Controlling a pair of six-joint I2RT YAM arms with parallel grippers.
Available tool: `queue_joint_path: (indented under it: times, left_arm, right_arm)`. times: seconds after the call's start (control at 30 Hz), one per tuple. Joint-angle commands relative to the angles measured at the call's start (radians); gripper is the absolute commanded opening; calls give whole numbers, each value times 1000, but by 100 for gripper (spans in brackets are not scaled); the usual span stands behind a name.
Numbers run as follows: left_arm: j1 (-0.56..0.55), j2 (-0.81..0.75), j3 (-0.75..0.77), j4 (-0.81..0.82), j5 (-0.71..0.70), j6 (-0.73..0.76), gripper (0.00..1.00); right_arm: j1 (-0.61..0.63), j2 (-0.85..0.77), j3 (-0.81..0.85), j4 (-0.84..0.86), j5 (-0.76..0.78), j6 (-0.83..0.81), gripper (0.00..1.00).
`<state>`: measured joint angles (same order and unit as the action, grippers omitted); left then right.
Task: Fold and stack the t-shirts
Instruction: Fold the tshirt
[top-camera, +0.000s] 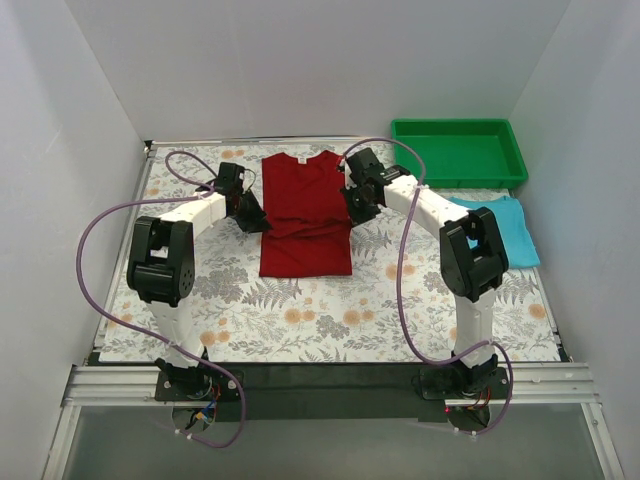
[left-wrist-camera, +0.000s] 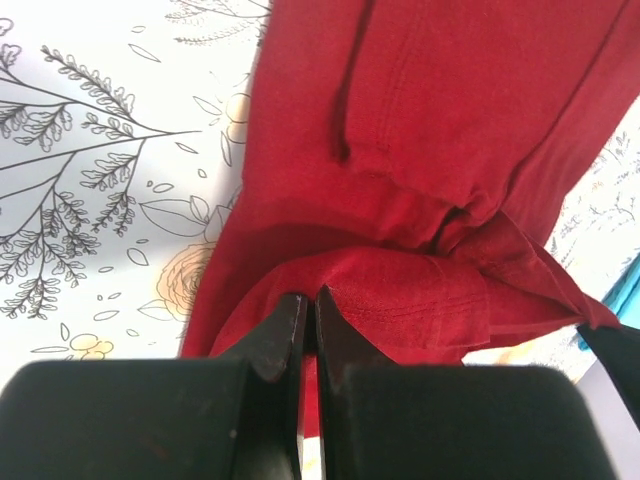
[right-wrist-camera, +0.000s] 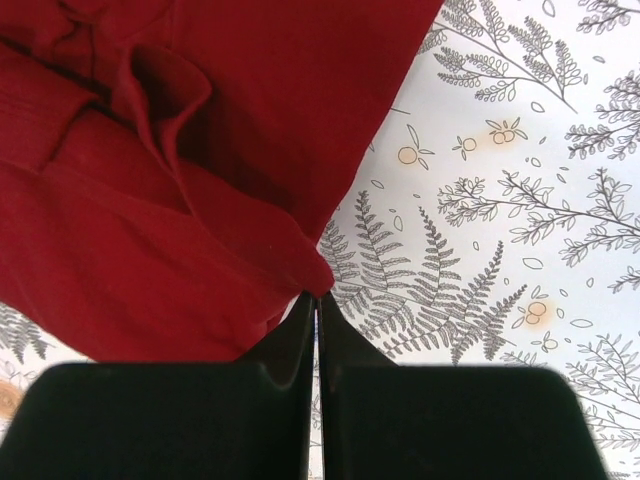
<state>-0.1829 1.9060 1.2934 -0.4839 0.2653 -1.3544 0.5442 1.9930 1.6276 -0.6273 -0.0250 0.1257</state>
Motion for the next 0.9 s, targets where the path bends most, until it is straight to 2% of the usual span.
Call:
queue_joint_path:
  times: [0.0, 0.13, 0.27, 0.3, 0.33, 0.37, 0.47, 0.5, 0.57, 0.7, 0.73, 0.83, 0.87]
  left_arm:
    - [3, -16, -15, 36, -44, -14, 0]
    - [3, -27, -32, 59, -77, -22, 0]
    - [3, -12, -17, 73, -66, -15, 30]
    - [3, -16, -13, 73, -66, -14, 34]
    - [3, -34, -5, 73, -67, -12, 38]
    - [3, -50, -5, 74, -75, -9, 46]
    - [3, -134, -25, 71, -106, -3, 56]
    - [0, -165, -35, 74, -112, 0, 64]
    - [-13, -215, -84, 74, -126, 3, 71]
    - [-108, -359, -192, 74, -185, 20, 73]
    - [-130, -376, -213, 76, -196, 17, 68]
    - [-182, -413, -301, 77, -218, -1, 59]
    - [-188, -415, -324, 80, -222, -2, 59]
  right_arm:
    - [-4, 23, 46, 24, 16, -24, 1]
    - [-4, 43, 52, 29, 55, -26, 1]
    - [-6, 52, 70, 40, 109, -20, 1]
    - [-4, 52, 78, 41, 115, -21, 4]
    - [-4, 44, 93, 41, 120, -24, 8]
    - [-3, 38, 98, 43, 120, -26, 21]
    - [3, -9, 86, 72, 93, -50, 38]
    - [13, -20, 77, 81, 83, -63, 41]
    - [23, -54, 51, 104, 73, -77, 46]
    - [66, -95, -1, 153, 33, -145, 46]
    - [72, -97, -9, 156, -22, -173, 45]
    - [89, -85, -21, 163, -62, -202, 39]
    - [89, -80, -25, 166, -65, -202, 39]
